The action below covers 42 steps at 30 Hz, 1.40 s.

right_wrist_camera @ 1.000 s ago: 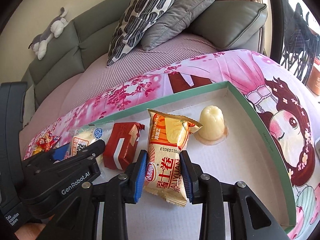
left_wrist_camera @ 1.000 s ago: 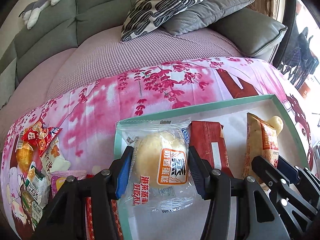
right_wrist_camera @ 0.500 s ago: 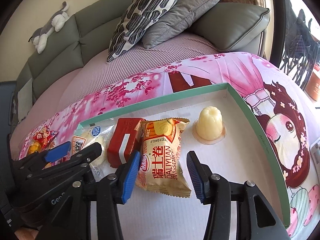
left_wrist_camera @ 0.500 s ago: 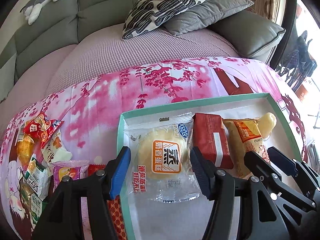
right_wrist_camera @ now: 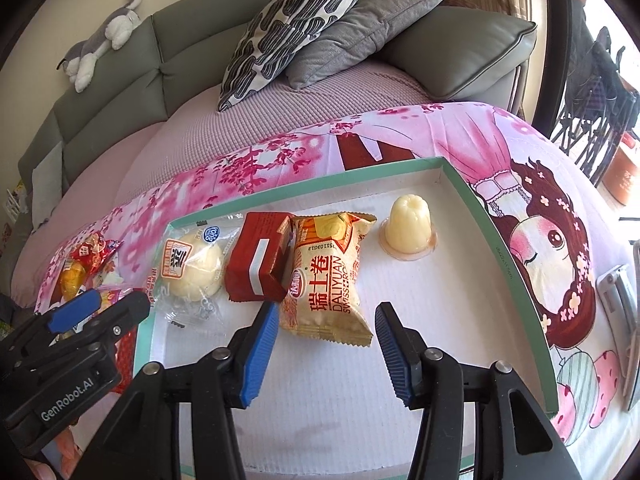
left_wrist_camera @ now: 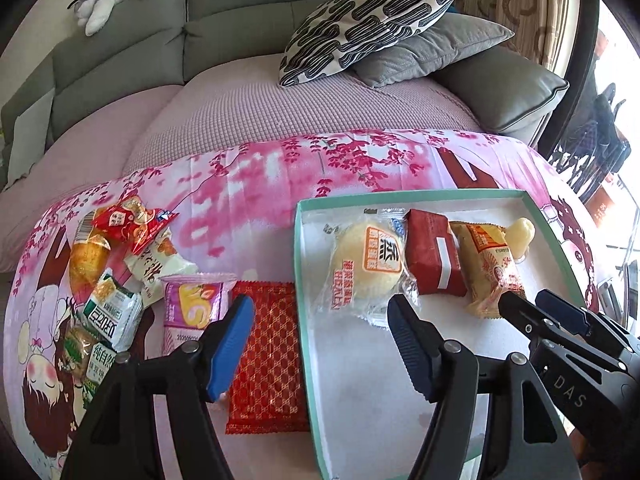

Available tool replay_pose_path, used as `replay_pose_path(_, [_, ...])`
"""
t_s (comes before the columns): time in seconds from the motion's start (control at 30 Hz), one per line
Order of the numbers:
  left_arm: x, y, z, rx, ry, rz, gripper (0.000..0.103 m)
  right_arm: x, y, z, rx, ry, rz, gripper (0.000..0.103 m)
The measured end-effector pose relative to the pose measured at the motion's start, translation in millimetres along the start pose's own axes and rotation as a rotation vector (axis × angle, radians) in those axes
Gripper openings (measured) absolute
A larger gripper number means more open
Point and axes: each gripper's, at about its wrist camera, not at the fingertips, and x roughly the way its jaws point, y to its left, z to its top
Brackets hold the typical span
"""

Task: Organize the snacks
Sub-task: 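Open both grippers to release the bread roll and yellow pack in the tray, then move both grippers from the tray back to the snack pile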

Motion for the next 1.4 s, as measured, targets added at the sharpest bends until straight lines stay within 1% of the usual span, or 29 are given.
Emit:
replay_pose_path(0.13, [-1.2, 9.6, -10.3, -0.023, 0.006, 0.011, 0.072, 2.4, 0.5, -7.8, 0.009, 0.028, -0.017, 0.054])
replay_pose_path(0.2, [-0.2, 14.0, -12.0, -0.041, 0.002, 0.016, 0.075, 4.6, 2.6, -9.0, 0.002, 0.037, -0.029, 0.054])
replay_pose_path(0.23, [0.4, 15.9, -12.5, -0.050, -0.002, 0.016, 0.078, 5.2, 4.0, -9.6, -0.005, 0.039, -0.032, 0.058])
replay_pose_path(0.27, [1.7, 17.6, -13.1, -0.058, -0.004, 0.017, 0.083, 5.5, 5.6, -9.8, -0.013, 0.039, -0.033, 0.065])
replay_pose_path(0.33, [4.1, 20.6, -14.7, -0.069, -0.002, 0.020, 0.085, 5.9, 8.9, -10.0, -0.024, 0.035, -0.038, 0.073])
replay_pose_path(0.4, [6.6, 22.7, -16.2, -0.069, 0.002, 0.027, 0.085, 6.6, 12.4, -10.1, -0.034, 0.032, -0.044, 0.075])
replay_pose_path(0.5, [8.6, 25.3, -18.4, -0.067, 0.000, 0.053, 0.085, 9.4, 18.3, -11.6, -0.056, 0.040, -0.046, 0.082])
replay_pose_path(0.53, [8.8, 26.4, -19.3, -0.068, -0.003, 0.061, 0.087, 9.8, 20.5, -12.6, -0.066, 0.041, -0.048, 0.085])
replay_pose_path(0.57, [8.8, 28.0, -20.0, -0.072, -0.007, 0.067, 0.093, 10.1, 22.3, -13.3, -0.075, 0.041, -0.051, 0.087])
replay_pose_path(0.63, [8.2, 31.2, -21.4, -0.082, -0.012, 0.073, 0.097, 10.2, 24.9, -14.4, -0.089, 0.038, -0.057, 0.090])
replay_pose_path(0.7, [6.9, 34.6, -22.5, -0.091, -0.018, 0.072, 0.097, 9.3, 26.5, -15.3, -0.098, 0.033, -0.057, 0.094])
replay_pose_path(0.77, [5.6, 37.7, -23.3, -0.103, -0.025, 0.079, 0.098, 8.5, 28.3, -16.3, -0.108, 0.028, -0.057, 0.102])
replay_pose_path(0.83, [3.3, 41.6, -24.1, -0.119, -0.036, 0.079, 0.100, 7.8, 30.9, -17.6, -0.120, 0.022, -0.062, 0.103])
replay_pose_path(1.03, [-3.4, 54.7, -26.3, -0.159, -0.068, 0.066, 0.100, 4.2, 35.8, -18.7, -0.124, -0.007, -0.053, 0.103])
replay_pose_path(1.2, [-7.4, 65.8, -27.6, -0.180, -0.074, 0.025, 0.100, 2.0, 44.1, -18.8, -0.131, -0.028, -0.045, 0.103])
replay_pose_path(1.4, [-18.0, 84.3, -29.6, -0.191, -0.071, 0.051, 0.100, 0.5, 60.0, -21.0, -0.156, -0.034, -0.018, 0.103])
